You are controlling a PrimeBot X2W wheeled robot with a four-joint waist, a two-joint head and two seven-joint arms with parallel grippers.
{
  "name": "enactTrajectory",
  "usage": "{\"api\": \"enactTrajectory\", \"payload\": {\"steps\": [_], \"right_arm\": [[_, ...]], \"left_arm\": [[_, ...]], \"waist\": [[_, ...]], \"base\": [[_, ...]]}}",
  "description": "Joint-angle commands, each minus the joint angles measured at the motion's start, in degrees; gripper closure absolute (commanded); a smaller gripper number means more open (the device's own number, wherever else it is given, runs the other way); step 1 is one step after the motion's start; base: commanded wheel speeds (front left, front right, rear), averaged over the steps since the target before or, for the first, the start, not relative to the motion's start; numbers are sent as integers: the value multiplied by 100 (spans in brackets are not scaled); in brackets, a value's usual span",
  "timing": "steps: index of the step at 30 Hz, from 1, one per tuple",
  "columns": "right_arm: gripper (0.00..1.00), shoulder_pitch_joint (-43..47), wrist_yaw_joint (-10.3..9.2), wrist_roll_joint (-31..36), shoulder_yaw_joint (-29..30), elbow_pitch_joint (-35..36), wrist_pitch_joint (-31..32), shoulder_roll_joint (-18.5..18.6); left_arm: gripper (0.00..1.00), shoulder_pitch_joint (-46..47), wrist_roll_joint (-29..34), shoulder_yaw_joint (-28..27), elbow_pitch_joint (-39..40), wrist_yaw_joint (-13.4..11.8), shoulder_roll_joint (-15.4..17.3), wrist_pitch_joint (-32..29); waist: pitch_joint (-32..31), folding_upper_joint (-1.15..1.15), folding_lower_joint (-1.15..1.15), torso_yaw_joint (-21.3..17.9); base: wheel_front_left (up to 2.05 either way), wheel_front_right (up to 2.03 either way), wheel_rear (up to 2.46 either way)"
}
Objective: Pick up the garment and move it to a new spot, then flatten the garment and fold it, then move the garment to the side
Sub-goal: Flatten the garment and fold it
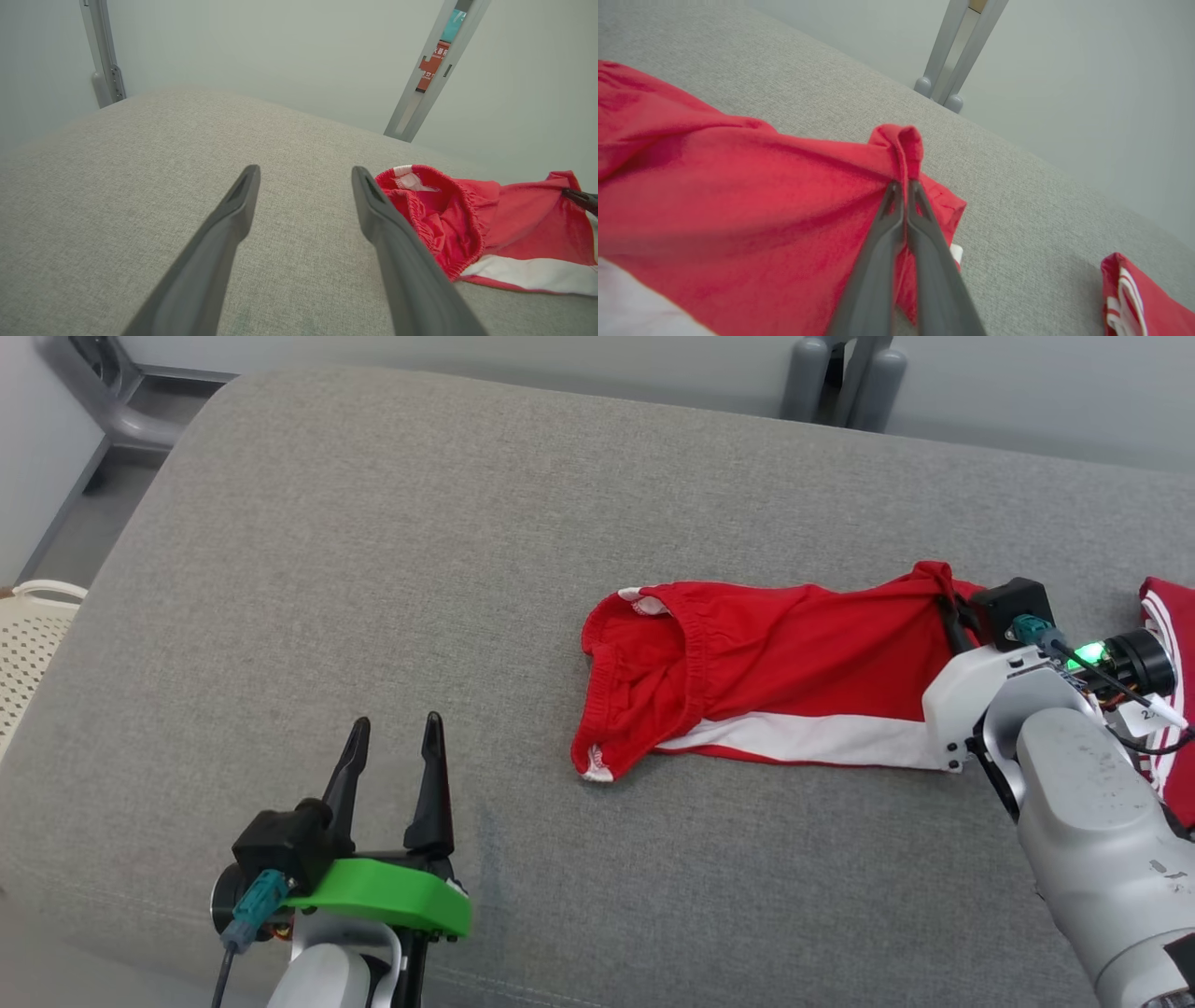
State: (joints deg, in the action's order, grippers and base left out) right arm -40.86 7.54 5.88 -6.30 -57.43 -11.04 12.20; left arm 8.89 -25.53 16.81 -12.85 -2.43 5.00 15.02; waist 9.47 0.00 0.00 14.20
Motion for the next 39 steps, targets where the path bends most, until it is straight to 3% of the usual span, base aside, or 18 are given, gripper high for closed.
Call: {"api": "enactTrajectory", "payload": {"steps": [1,11,21,30,36,37,38,39], "right_arm": [[0,-92,-11,-7,12,-51,-100,10],[0,146,-11,-261,240,271,-405,-53],[0,1386,-11,-553,635,2467,-419,-512],[0,2802,-10,-772,757,4328,-419,-921],[0,3235,-10,-1213,453,4849,-401,-924],[0,3258,-10,-1239,434,4895,-388,-925],[0,3279,-10,-1256,422,4955,-369,-924],[0,3291,-10,-1265,416,5004,-357,-926]], "left_arm": [[0,106,38,4,-3,38,3,15],[0,201,326,431,-90,258,-40,-5],[0,573,515,1357,-957,593,-146,-427],[0,1029,392,1387,-2201,483,-178,-278],[0,1315,313,1305,-2796,421,-185,-155],[23,1359,296,1302,-2876,429,-187,-138],[69,1415,277,1295,-2969,449,-187,-128],[92,1455,262,1298,-3033,468,-189,-121]], "waist": [[-3,0,0,-107],[-225,0,0,-456],[-246,0,0,-962],[-244,0,0,-1447],[-202,0,0,-1643],[-193,0,0,-1660],[-183,0,0,-1675],[-176,0,0,-1684]], "base": [[0,0,0],[0,0,0],[0,0,0],[0,0,0],[0,0,0],[0,0,0],[0,0,0],[0,0,0]]}}
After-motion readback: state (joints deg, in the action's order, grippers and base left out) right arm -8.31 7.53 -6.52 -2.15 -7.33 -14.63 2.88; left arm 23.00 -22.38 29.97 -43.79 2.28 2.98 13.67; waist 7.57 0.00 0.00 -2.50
